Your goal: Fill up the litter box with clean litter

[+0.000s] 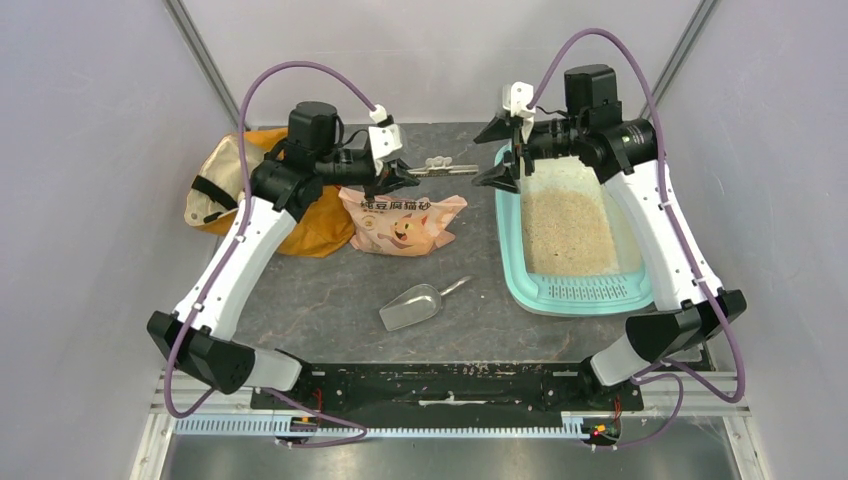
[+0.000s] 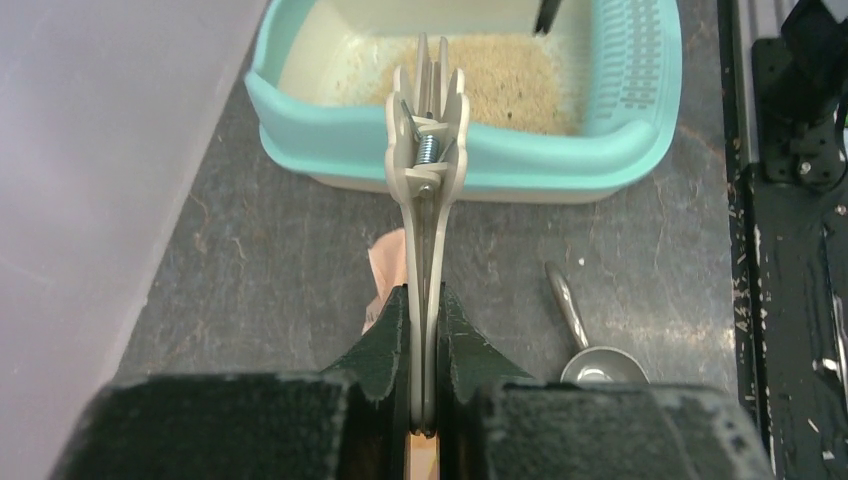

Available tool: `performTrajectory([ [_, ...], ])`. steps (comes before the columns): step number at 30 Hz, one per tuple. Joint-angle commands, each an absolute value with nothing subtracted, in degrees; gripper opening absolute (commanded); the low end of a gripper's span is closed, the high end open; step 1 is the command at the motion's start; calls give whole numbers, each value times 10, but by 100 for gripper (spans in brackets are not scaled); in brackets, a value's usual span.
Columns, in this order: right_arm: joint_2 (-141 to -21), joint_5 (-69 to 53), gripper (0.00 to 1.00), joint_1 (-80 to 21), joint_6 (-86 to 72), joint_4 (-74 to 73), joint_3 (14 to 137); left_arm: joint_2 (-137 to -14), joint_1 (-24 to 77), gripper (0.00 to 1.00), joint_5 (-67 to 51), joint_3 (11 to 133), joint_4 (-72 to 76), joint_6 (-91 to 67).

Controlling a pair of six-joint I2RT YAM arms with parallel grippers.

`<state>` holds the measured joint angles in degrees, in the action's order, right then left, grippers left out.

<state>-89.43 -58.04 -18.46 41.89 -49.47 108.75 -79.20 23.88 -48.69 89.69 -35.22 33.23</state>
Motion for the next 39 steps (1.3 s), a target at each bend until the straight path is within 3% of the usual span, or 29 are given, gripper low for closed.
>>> performTrajectory([
  [1, -884, -603, 83, -192, 483, -589, 1107, -811, 246, 2, -474, 928, -401, 395],
  [10, -916, -549, 81, -239, 408, -544, 1121, -818, 274, 2, -480, 930, -400, 379],
  [19, -914, -550, 65, -251, 410, -535, 1112, -821, 279, 2, -478, 929, -383, 363],
  [39, -919, -544, 48, -258, 426, -526, 1107, -829, 287, 2, -472, 939, -380, 355],
])
